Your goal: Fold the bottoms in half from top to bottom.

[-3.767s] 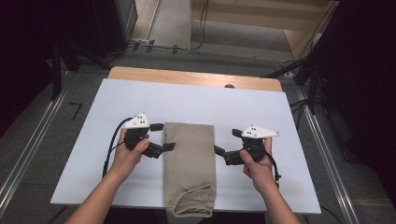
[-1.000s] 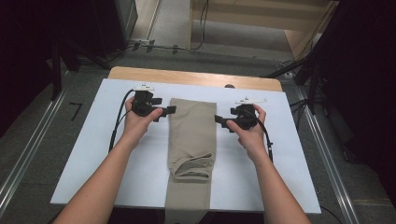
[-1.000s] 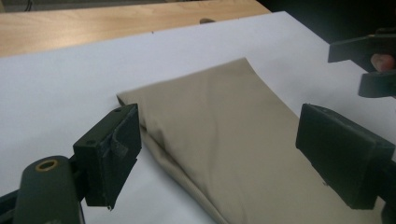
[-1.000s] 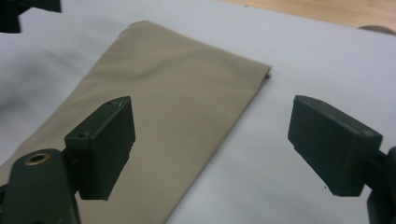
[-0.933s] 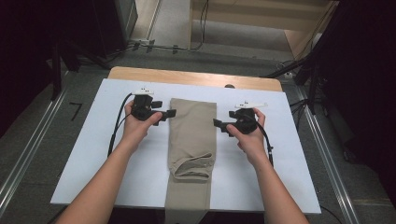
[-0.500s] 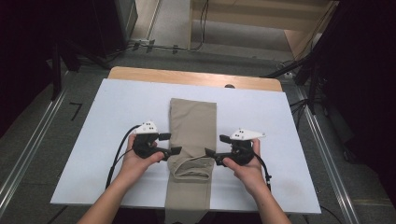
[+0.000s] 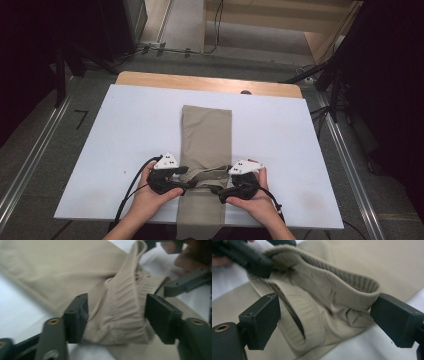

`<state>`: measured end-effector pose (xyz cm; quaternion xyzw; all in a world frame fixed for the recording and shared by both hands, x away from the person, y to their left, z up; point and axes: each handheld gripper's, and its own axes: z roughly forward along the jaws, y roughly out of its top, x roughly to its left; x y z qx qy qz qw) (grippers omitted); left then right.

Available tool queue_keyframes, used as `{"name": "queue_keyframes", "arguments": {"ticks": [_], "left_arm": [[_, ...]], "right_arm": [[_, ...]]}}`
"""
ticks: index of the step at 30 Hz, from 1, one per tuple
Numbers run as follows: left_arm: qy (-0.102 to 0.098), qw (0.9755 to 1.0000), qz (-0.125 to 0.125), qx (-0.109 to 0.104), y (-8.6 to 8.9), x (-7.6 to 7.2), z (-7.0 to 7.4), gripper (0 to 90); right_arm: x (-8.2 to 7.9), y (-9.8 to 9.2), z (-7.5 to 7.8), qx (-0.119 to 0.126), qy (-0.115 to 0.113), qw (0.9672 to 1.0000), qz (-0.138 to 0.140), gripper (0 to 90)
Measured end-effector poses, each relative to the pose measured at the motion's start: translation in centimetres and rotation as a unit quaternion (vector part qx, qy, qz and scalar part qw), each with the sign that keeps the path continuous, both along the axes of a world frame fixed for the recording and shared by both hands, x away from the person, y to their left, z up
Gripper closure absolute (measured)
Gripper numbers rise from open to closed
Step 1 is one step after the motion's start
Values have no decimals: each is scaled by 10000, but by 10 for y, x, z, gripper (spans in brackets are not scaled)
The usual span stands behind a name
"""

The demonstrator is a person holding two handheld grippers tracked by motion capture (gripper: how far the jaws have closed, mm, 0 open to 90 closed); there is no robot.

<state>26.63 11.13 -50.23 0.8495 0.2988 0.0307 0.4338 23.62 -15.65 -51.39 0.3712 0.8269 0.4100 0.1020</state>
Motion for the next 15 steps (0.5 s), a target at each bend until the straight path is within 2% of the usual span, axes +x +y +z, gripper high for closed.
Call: {"name": "queue_keyframes", "arguments": {"ticks": [2,3,4,6,9,10,13,15], "left_arm": [[-13,9999,-12,-120,3,-1,0,506],[-49,9999,-34,-116,3,-2,1,540],[-91,9999,-43,-106,3,-3,1,570],[-150,9998,-80,-126,3,-4,2,613],[-182,9998,-67,-84,3,-4,1,668],[-163,9998,-77,-68,3,-3,0,680],[16,9998,-148,-149,6,-2,-2,728],[7,9998,-185,-92,6,-2,-2,746]], "right_arm": [[0,0,-2,-15,1,10000,-63,85],[0,-1,-3,-69,20,9999,-135,98],[1,-1,-5,-94,5,9998,-172,145],[1,-1,-6,-100,-21,9997,-225,183],[0,-2,-6,-183,-103,9991,-361,316],[1,-3,-6,-171,-99,9989,-418,337],[-1,-4,-6,-99,-146,9993,-320,436],[-4,-2,-6,-119,-190,9993,-309,505]]}}
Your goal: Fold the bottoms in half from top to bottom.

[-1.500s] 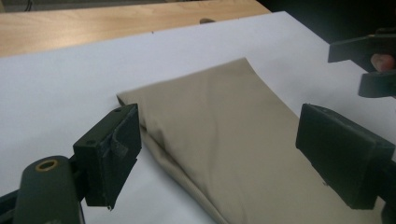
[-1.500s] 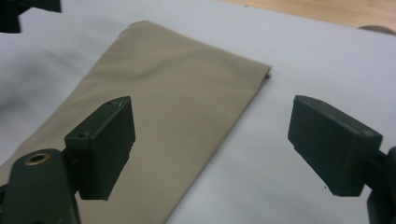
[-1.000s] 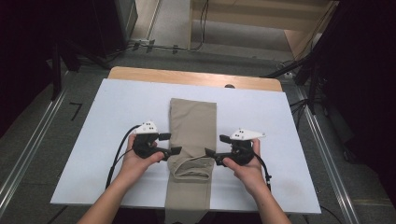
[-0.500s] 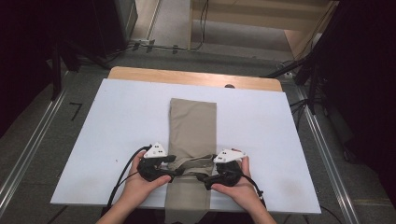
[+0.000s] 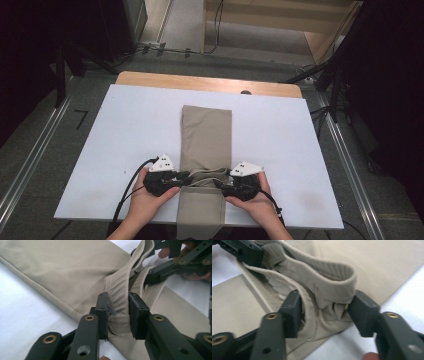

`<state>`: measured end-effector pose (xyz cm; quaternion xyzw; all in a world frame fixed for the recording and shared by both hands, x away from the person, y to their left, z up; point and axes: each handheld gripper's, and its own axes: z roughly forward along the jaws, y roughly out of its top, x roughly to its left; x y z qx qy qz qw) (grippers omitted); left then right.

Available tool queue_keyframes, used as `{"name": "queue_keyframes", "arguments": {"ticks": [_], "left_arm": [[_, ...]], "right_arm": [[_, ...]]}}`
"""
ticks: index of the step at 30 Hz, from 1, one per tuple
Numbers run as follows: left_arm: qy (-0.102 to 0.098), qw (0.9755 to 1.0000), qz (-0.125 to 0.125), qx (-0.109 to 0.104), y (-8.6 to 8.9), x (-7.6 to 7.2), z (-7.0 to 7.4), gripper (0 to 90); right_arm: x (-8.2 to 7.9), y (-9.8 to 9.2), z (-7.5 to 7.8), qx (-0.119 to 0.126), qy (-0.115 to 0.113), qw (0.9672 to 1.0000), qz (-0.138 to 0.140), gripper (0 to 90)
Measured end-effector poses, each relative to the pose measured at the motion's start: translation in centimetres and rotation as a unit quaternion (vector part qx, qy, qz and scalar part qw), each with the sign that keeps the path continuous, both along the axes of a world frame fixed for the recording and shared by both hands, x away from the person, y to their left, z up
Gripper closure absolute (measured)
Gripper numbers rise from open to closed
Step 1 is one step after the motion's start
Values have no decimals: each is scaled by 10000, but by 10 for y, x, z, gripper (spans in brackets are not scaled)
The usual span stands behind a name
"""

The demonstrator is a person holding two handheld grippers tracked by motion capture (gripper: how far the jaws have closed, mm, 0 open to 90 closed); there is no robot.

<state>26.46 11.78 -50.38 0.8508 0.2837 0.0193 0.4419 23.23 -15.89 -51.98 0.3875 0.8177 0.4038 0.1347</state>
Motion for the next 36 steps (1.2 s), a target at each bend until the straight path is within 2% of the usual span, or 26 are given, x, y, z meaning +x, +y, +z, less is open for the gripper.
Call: {"name": "queue_keyframes", "arguments": {"ticks": [3,5,9,12,15,17,20,24,28,36], "left_arm": [[47,10000,-14,-9,0,0,0,772],[-4,10000,-9,30,0,-2,-1,773],[-367,9990,-36,248,-3,-10,0,779],[-453,9986,-39,279,-4,-12,0,836],[-542,9980,-63,307,-5,-14,1,854],[-545,9980,-102,293,-4,-16,3,855],[-525,9984,-127,148,-1,-20,6,855],[-499,9986,-170,50,2,-27,11,854],[-429,9988,-219,-33,5,-35,12,853],[-442,9983,-357,-132,10,-56,18,851]], "right_arm": [[-1,1,0,20,-4,10000,65,572],[-2,0,0,54,5,10000,76,616],[-4,0,0,136,59,9998,131,715],[-5,1,-1,191,110,9997,113,764],[-8,3,0,184,86,9998,79,799],[-10,3,0,203,40,9998,80,802],[-14,1,2,343,64,9994,73,802],[-23,0,6,425,9,9989,190,801],[-30,-2,9,586,122,9979,228,800],[-52,-1,17,560,38,9978,346,799]]}}
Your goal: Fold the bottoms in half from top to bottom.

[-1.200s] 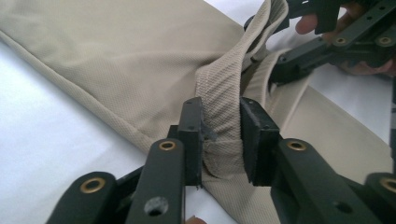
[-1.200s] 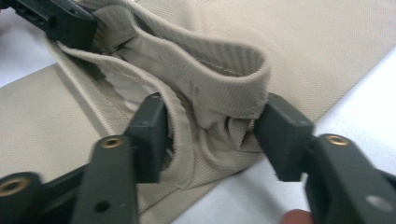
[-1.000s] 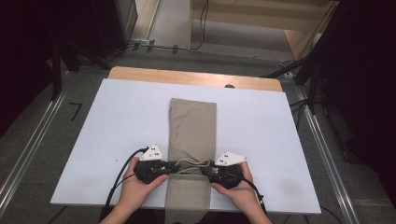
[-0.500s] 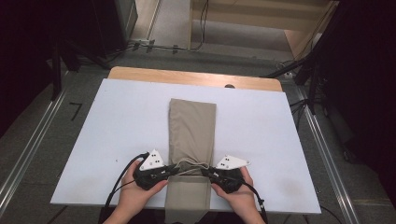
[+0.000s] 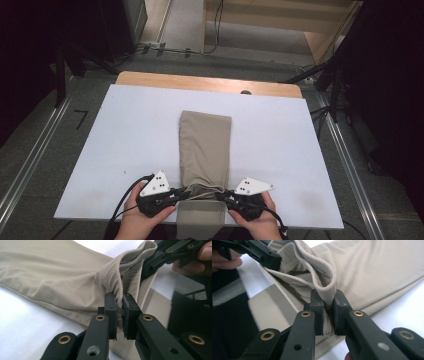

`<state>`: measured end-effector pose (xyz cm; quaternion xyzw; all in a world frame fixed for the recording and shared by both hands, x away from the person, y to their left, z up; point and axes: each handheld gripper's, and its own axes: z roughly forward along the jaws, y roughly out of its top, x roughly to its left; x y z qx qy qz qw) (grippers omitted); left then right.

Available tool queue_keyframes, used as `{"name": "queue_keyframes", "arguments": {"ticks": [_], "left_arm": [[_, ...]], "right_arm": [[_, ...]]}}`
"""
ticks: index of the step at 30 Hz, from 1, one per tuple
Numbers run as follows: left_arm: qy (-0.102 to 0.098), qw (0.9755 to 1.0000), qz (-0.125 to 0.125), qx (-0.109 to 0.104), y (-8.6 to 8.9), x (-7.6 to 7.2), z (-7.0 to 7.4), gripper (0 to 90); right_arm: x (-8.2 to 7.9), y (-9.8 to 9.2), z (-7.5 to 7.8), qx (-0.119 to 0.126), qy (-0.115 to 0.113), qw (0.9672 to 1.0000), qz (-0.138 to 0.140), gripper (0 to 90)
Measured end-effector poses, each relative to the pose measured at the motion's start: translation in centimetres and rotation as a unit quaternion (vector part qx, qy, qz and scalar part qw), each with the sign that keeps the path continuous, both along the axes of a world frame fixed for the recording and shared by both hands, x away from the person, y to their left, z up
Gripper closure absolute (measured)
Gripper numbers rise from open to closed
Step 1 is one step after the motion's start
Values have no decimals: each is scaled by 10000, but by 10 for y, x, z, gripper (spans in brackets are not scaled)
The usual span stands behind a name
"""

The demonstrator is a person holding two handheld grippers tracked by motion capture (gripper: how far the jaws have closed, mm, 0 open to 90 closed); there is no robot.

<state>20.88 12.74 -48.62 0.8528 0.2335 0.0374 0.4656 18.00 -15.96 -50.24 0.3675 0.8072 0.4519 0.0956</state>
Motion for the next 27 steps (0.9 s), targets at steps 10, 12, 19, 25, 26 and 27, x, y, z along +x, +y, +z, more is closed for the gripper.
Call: {"name": "queue_keyframes", "arguments": {"ticks": [10,12,19,25,26,27], "left_arm": [[105,9996,-263,-19,0,-30,6,850],[110,9995,-308,-26,2,-37,8,850],[144,9992,-373,-24,8,-55,10,844],[43,9990,-369,-241,12,-63,12,463],[68,9986,-414,-314,12,-63,14,401],[55,9986,-395,-338,12,-62,15,313]], "right_arm": [[-35,-5,3,127,81,9998,137,794],[-42,-6,4,222,146,9995,177,792],[-60,-4,6,245,176,9990,335,759],[-72,-9,15,400,106,9982,424,266],[-73,-10,17,416,25,9984,380,196],[-76,-12,20,427,-18,9986,327,122]]}}
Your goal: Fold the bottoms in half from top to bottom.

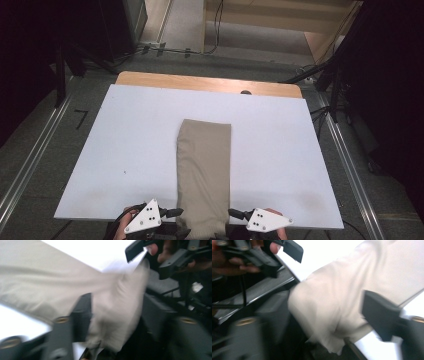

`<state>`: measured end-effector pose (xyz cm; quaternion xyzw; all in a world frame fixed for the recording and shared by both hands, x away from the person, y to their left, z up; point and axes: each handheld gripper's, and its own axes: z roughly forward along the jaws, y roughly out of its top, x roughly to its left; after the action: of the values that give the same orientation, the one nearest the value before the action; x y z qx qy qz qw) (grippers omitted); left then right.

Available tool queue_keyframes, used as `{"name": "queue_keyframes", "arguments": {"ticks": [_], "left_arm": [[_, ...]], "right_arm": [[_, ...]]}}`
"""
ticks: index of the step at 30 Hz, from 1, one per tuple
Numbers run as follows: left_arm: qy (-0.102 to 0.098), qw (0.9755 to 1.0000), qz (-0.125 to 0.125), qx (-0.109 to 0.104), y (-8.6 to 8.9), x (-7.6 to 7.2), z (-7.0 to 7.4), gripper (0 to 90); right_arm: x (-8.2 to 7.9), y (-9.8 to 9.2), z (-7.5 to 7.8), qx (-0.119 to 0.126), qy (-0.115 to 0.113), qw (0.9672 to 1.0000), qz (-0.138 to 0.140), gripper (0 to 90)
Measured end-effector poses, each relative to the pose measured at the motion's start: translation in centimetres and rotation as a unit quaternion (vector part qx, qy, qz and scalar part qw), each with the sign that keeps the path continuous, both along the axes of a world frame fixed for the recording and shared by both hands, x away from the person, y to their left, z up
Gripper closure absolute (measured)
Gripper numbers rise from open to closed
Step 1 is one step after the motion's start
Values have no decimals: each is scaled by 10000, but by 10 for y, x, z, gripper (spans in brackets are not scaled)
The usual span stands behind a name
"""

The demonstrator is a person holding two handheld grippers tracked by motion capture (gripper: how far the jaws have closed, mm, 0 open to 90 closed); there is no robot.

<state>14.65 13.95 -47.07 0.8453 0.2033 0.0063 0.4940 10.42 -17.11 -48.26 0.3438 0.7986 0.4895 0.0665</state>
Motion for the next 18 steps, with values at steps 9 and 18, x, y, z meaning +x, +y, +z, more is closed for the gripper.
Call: {"name": "queue_keyframes", "arguments": {"ticks": [9,18], "left_arm": [[37,9994,-169,-288,6,17,8,75],[-211,9991,-287,-223,-1,42,20,0]], "right_arm": [[6,-4,14,104,-183,9997,-114,0],[28,-4,31,9,-345,9993,-140,0]]}}
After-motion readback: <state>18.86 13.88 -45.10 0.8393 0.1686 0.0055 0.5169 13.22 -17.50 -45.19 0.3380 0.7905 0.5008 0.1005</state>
